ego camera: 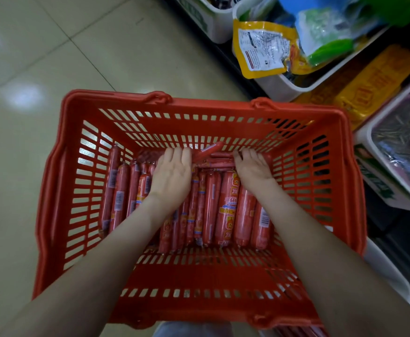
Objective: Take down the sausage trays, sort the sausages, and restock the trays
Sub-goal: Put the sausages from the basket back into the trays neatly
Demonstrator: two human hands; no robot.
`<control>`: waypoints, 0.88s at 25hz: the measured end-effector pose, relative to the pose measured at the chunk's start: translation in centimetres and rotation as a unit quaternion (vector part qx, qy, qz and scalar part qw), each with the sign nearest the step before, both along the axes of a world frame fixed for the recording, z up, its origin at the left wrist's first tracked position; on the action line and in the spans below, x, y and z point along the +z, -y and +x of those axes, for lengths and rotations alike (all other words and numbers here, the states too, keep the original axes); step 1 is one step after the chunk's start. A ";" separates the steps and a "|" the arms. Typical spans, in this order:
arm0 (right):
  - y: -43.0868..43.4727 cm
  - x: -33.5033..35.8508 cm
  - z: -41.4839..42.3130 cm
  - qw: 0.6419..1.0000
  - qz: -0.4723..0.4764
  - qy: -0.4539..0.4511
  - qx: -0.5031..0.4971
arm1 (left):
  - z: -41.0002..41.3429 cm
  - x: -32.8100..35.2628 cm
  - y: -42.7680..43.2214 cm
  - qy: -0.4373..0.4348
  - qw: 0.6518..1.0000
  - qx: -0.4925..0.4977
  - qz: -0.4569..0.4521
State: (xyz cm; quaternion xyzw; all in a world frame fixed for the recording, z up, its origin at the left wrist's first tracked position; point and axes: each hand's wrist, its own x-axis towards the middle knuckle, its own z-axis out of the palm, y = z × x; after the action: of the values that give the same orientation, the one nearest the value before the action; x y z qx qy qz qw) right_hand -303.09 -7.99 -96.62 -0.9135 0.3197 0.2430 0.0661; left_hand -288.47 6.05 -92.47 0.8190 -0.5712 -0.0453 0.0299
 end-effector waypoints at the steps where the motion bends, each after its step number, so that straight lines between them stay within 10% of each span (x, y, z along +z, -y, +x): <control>1: 0.3 -0.1 0.2 1.000 0.000 -0.006 0.001 | -0.3 0.0 0.0 0.007 1.000 -0.005 -0.004; 22: -0.6 -1.9 0.3 0.989 -0.120 -0.016 0.089 | -1.7 -0.2 -0.2 -0.102 0.987 0.110 0.056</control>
State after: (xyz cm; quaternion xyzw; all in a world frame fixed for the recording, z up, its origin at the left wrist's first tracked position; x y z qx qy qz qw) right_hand -302.83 -7.36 -98.53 -0.9358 0.2646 0.2221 -0.0706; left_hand -290.17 6.25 -92.70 0.8686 -0.4678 -0.1564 0.0472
